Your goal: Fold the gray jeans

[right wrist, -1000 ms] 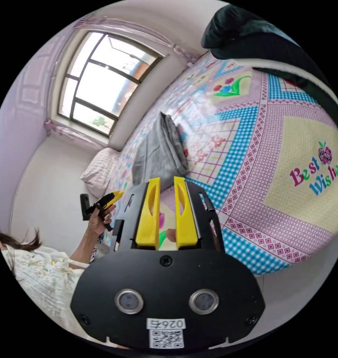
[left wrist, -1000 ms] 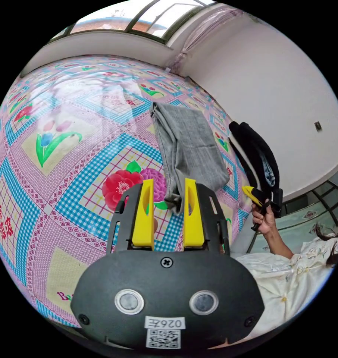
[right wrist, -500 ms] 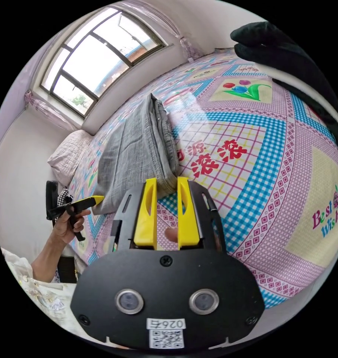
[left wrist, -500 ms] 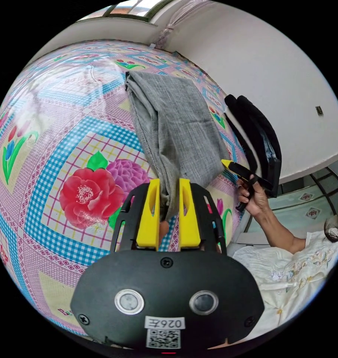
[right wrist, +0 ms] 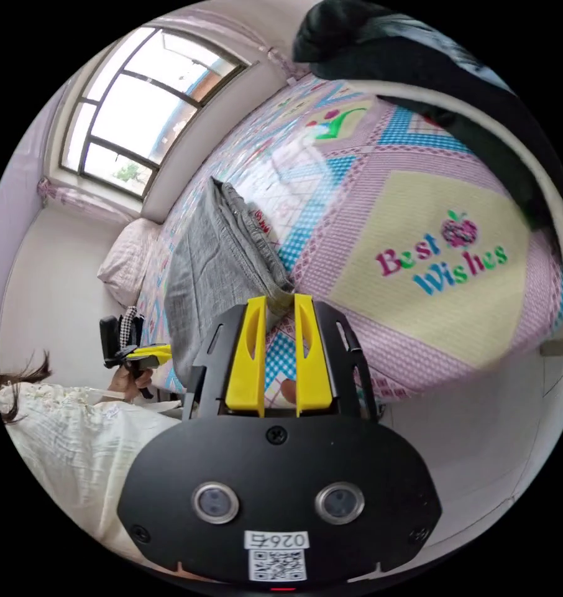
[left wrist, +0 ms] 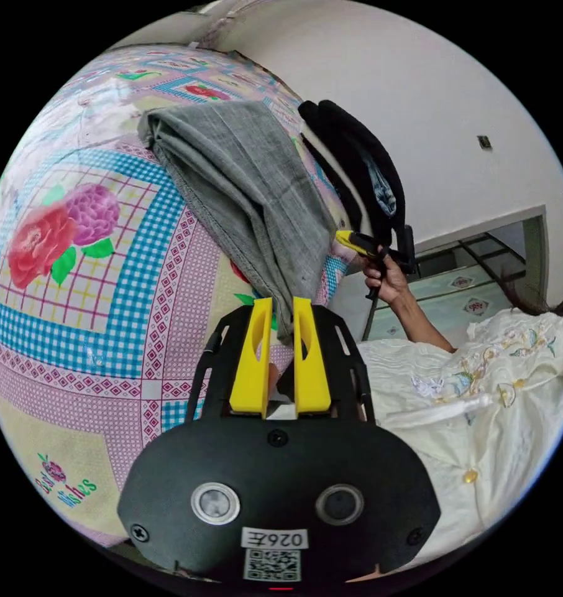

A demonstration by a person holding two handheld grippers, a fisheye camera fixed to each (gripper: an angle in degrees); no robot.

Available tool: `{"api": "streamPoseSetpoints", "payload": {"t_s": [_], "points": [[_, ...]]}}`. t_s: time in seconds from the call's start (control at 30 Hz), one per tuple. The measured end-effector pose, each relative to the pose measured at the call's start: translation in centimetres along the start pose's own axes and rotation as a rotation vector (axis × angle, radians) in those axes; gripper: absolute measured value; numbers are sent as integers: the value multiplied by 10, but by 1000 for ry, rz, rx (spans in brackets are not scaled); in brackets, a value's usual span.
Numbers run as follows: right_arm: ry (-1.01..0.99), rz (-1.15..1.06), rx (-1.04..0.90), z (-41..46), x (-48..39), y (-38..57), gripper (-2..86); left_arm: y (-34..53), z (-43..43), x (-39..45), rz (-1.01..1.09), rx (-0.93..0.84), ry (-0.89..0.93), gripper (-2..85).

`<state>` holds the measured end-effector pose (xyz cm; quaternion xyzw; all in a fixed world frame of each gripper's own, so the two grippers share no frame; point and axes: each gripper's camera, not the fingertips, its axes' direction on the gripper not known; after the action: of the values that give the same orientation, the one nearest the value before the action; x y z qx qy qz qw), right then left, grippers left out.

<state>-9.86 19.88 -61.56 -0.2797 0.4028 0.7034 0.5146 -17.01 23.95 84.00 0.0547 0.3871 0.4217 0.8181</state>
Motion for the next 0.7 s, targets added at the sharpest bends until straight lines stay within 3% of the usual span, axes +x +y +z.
{"api": "streamPoseSetpoints", "payload": {"t_s": [0.2, 0.33, 0.43, 0.7], "points": [[-249, 135, 110, -38, 35, 35, 88, -31, -77, -79, -258, 265, 158, 141], [-364, 244, 85, 1, 42, 57, 92, -68, -73, -94, -256, 208, 95, 159], [-432, 293, 118, 28, 35, 63, 85, -93, -63, -102, -245, 171, 151, 163], [-316, 293, 147, 62, -8, 48, 107, -140, -61, -109, -216, 129, 277, 184]]}}
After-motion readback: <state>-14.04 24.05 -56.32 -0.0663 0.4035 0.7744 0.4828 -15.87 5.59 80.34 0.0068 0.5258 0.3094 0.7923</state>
